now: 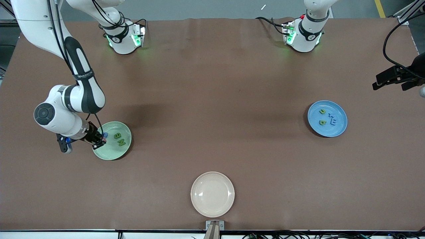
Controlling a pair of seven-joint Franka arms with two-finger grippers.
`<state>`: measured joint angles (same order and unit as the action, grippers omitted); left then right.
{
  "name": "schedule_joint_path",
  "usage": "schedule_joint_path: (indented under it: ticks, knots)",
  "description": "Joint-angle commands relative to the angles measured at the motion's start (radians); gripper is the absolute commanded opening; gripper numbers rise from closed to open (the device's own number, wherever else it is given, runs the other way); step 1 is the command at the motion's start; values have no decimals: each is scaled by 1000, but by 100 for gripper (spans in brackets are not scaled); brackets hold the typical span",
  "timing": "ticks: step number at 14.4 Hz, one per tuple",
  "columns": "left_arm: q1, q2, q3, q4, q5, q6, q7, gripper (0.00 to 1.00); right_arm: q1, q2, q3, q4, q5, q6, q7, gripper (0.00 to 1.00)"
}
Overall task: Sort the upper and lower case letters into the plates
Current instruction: 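Carry the red Q to the green plate while the left gripper withdraws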
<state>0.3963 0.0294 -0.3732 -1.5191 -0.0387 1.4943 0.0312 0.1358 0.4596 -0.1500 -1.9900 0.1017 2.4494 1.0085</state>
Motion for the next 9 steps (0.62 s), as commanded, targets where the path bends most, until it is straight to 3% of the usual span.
schedule_joint_path:
  ticks: [1, 4, 5, 7, 9]
  knots:
    - [-282, -34, 282, 0, -15, -23, -16, 99, -9, 43, 14, 11, -4, 37, -1, 2]
    - [-428, -45, 427, -1, -15, -23, -16, 99, -5, 63, 15, 14, 3, 42, 5, 5]
    - [-453, -45, 454, -1, -15, -23, -14, 99, -7, 63, 15, 14, 3, 36, 4, 26]
    - [-467, -45, 470, -1, -15, -23, -14, 99, -4, 63, 14, 25, 1, 28, 4, 100]
    - [-468, -45, 468, -1, -15, -23, -14, 99, -1, 62, 15, 34, 1, 26, -5, 100]
